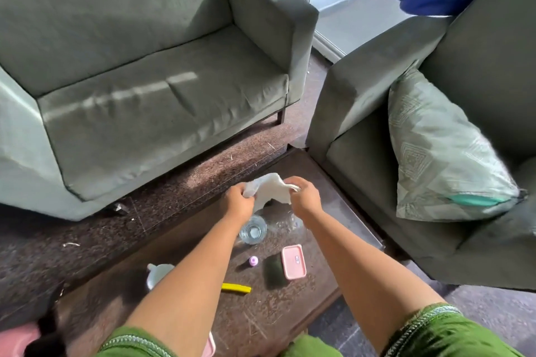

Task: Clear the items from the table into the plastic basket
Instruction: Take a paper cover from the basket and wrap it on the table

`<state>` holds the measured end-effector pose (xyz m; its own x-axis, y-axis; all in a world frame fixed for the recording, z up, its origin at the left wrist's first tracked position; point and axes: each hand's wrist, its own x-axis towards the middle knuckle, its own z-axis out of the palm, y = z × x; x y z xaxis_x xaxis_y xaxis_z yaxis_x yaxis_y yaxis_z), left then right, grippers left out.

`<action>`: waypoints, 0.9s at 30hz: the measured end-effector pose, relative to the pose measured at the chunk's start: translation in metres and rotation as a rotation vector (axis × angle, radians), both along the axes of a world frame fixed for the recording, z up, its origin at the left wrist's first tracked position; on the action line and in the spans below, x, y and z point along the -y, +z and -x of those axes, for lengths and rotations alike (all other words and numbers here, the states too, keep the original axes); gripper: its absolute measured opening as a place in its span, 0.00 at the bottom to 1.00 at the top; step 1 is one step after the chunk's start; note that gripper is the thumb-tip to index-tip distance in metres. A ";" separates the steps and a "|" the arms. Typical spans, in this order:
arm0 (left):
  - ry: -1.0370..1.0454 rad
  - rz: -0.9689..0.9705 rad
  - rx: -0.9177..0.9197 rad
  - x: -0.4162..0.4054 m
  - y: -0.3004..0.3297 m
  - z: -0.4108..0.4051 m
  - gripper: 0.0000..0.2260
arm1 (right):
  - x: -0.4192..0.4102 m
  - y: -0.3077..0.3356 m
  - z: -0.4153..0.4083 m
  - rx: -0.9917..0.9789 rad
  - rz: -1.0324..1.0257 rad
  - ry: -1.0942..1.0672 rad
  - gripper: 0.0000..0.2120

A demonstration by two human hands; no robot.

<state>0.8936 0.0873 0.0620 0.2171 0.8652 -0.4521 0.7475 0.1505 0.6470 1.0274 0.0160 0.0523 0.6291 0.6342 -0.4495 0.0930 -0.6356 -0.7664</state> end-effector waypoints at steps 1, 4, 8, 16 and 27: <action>-0.011 -0.012 -0.007 -0.006 -0.005 -0.008 0.06 | -0.006 -0.003 -0.006 0.004 -0.023 -0.017 0.19; -0.029 -0.042 -0.062 -0.027 -0.022 -0.027 0.07 | -0.025 -0.019 -0.018 0.005 -0.060 -0.059 0.22; -0.122 -0.069 -0.040 -0.052 -0.053 -0.041 0.08 | -0.047 -0.048 -0.017 0.022 -0.085 -0.050 0.20; -0.282 -0.187 -0.120 -0.069 -0.098 -0.053 0.07 | -0.065 -0.095 -0.017 0.043 -0.036 -0.078 0.23; -0.345 -0.165 -0.219 -0.075 -0.134 -0.063 0.07 | -0.069 -0.133 -0.022 0.241 0.044 0.130 0.11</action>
